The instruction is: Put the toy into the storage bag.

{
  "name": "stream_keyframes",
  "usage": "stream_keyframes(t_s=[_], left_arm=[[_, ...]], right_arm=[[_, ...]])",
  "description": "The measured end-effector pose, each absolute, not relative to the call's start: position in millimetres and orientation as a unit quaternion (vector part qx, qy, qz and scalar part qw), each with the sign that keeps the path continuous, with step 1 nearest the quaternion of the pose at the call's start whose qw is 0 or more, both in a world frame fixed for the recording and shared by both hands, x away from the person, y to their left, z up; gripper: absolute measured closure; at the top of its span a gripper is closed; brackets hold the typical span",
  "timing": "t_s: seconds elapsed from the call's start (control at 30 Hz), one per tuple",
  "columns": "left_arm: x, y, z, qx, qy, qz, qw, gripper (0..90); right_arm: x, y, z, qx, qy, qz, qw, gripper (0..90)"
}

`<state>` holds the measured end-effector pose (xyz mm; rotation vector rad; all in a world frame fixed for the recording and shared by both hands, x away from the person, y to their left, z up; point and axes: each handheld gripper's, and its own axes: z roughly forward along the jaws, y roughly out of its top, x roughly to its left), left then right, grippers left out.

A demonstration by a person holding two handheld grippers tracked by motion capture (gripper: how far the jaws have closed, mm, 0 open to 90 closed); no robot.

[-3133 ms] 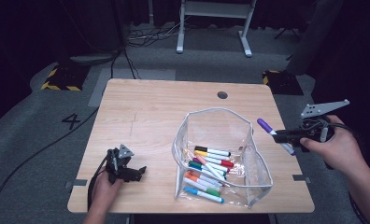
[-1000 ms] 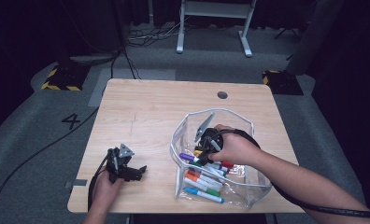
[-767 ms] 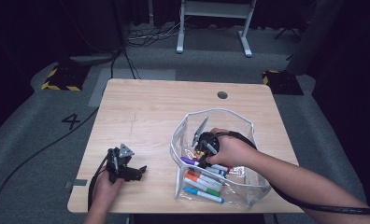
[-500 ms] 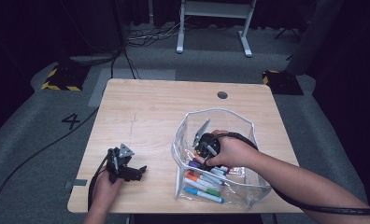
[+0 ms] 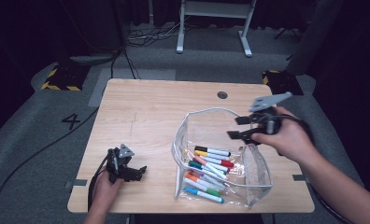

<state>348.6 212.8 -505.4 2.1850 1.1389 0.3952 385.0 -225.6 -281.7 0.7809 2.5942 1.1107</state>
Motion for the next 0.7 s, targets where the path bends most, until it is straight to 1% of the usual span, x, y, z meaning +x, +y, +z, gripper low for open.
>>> stream_keyframes(t_s=[0.07,0.13,0.23,0.27,0.3,0.33,0.47,0.53,0.57,0.63,0.67,0.7], left_arm=[[349,213,-505,0.83,0.433,0.15,0.317,0.0],[349,213,-505,0.83,0.433,0.15,0.317,0.0],[349,213,-505,0.83,0.433,0.15,0.317,0.0],[349,213,-505,0.83,0.433,0.15,0.317,0.0],[349,213,-505,0.83,0.433,0.15,0.317,0.0],[349,213,-505,0.83,0.433,0.15,0.317,0.0],[349,213,-505,0.83,0.433,0.15,0.317,0.0],[348,213,-505,0.83,0.435,0.149,0.317,0.0],[348,212,-505,0.829,0.435,0.15,0.317,0.0],[348,212,-506,0.827,0.438,0.15,0.318,0.0],[347,212,-506,0.827,0.438,0.15,0.318,0.0],[347,212,-506,0.827,0.438,0.15,0.318,0.0]], right_arm=[[379,-259,-279,0.299,0.864,0.382,0.133,37.7],[373,-290,-284,0.331,0.847,0.389,0.143,38.1],[365,-331,-304,0.374,0.826,0.393,0.151,38.0],[362,-347,-320,0.391,0.82,0.385,0.162,37.7],[362,-347,-320,0.391,0.82,0.385,0.162,37.7],[359,-370,-358,0.417,0.814,0.367,0.17,36.9],[356,-391,-426,0.451,0.808,0.343,0.162,37.3],[355,-396,-452,0.459,0.804,0.342,0.162,37.0],[354,-399,-471,0.468,0.798,0.343,0.159,36.5],[353,-400,-488,0.472,0.796,0.343,0.161,34.7],[353,-400,-494,0.473,0.795,0.344,0.163,32.0],[351,-399,-501,0.465,0.784,0.364,0.19,30.1]])
